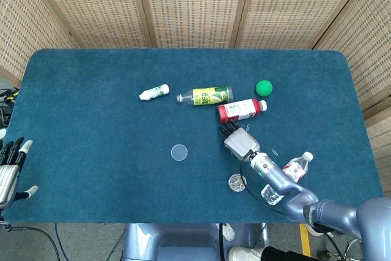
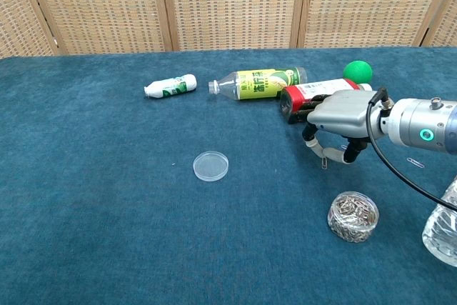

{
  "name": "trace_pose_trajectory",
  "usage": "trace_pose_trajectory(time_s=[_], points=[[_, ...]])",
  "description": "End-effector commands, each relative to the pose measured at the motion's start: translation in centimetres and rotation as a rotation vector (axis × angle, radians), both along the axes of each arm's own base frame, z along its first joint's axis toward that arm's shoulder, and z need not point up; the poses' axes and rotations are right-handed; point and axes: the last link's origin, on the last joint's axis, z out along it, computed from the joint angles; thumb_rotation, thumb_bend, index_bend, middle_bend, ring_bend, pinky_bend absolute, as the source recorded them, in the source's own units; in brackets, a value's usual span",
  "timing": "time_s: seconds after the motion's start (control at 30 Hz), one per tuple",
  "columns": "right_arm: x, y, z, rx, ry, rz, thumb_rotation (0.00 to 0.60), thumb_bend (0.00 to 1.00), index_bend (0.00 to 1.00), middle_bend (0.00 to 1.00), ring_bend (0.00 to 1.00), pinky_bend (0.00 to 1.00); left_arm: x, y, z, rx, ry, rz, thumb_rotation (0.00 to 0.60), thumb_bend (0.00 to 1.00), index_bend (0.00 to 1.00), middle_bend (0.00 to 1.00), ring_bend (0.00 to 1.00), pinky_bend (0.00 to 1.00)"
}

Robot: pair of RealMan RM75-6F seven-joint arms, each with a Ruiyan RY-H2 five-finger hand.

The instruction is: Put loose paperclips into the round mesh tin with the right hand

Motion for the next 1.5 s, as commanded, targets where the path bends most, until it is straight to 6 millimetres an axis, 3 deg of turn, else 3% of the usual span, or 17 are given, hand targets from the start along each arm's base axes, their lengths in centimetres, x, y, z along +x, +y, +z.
trace_pose_trajectory(time_s=[0.03,0.93,1.5], points=[[0.1,0.1,-0.1,-0.002,-0.002,0.000,0.600,0.64,0.51,0.07,0.00,0.00,0.0,0.0,0.0,-0.001,0.000,0.000,0.600,0.05,0.00,0.00,0.00,0.00],[-0.1,0.0,-1.6,-0.031,-0.007,-0.013,0.600,0.65,0.50,0.07,0.00,0.00,0.0,0.0,0.1,0.004,-0.003,0.001,0.600,0.05,0.00,0.00,0.00,0.00],[-2.5,1.2,0.8,-0.026,0.050,-0.046,0.600,0.67,0.50,0.07,0.00,0.00,0.2,-0.2,-0.2,-0.009,0.001,-0.010,0.600,0.05,0.00,0.00,0.00,0.00]])
